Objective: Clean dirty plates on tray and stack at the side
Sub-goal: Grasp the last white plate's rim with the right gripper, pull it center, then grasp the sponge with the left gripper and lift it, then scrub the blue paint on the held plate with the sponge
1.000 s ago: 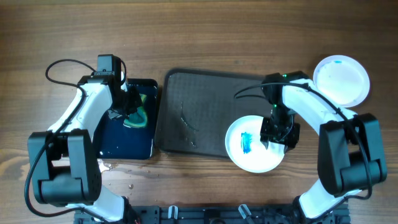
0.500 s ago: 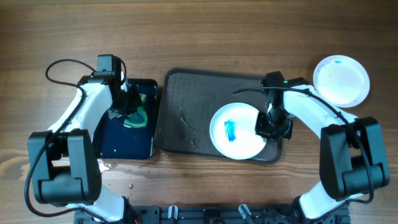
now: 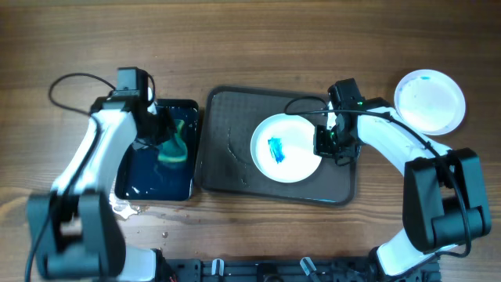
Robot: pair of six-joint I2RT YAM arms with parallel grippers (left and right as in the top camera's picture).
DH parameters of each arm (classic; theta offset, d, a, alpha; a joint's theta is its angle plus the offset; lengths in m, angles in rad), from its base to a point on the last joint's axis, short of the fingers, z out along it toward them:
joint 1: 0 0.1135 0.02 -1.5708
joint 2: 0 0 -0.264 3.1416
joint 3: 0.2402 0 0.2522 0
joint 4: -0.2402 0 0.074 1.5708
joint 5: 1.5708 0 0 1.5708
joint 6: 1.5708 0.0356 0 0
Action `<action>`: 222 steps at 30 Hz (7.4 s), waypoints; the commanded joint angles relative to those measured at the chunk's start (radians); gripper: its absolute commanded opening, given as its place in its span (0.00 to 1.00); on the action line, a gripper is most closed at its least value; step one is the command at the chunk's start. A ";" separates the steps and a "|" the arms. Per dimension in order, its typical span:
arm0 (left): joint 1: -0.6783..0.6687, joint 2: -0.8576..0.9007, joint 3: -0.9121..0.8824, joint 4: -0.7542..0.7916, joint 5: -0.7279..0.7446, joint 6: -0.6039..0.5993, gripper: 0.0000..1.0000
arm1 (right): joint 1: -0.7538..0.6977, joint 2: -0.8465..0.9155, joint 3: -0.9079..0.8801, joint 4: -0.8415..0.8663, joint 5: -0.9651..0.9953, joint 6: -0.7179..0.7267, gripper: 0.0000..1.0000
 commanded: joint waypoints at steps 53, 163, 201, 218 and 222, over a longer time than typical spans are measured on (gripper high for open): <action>-0.037 -0.097 0.042 -0.108 -0.393 -0.161 0.04 | 0.002 0.023 -0.012 -0.007 -0.014 -0.041 0.04; -0.808 0.354 0.061 0.470 0.112 -0.042 0.04 | 0.002 0.023 -0.012 -0.003 -0.047 -0.015 0.04; -0.249 -0.076 0.082 -0.011 -0.212 -0.238 0.04 | 0.002 0.023 -0.012 -0.007 -0.047 -0.021 0.04; 0.026 0.204 0.050 0.022 -0.051 -0.130 1.00 | 0.002 0.023 -0.011 -0.009 -0.050 -0.021 0.04; 0.024 0.004 0.051 0.018 -0.040 -0.151 1.00 | 0.002 0.016 0.027 -0.026 -0.051 -0.053 0.05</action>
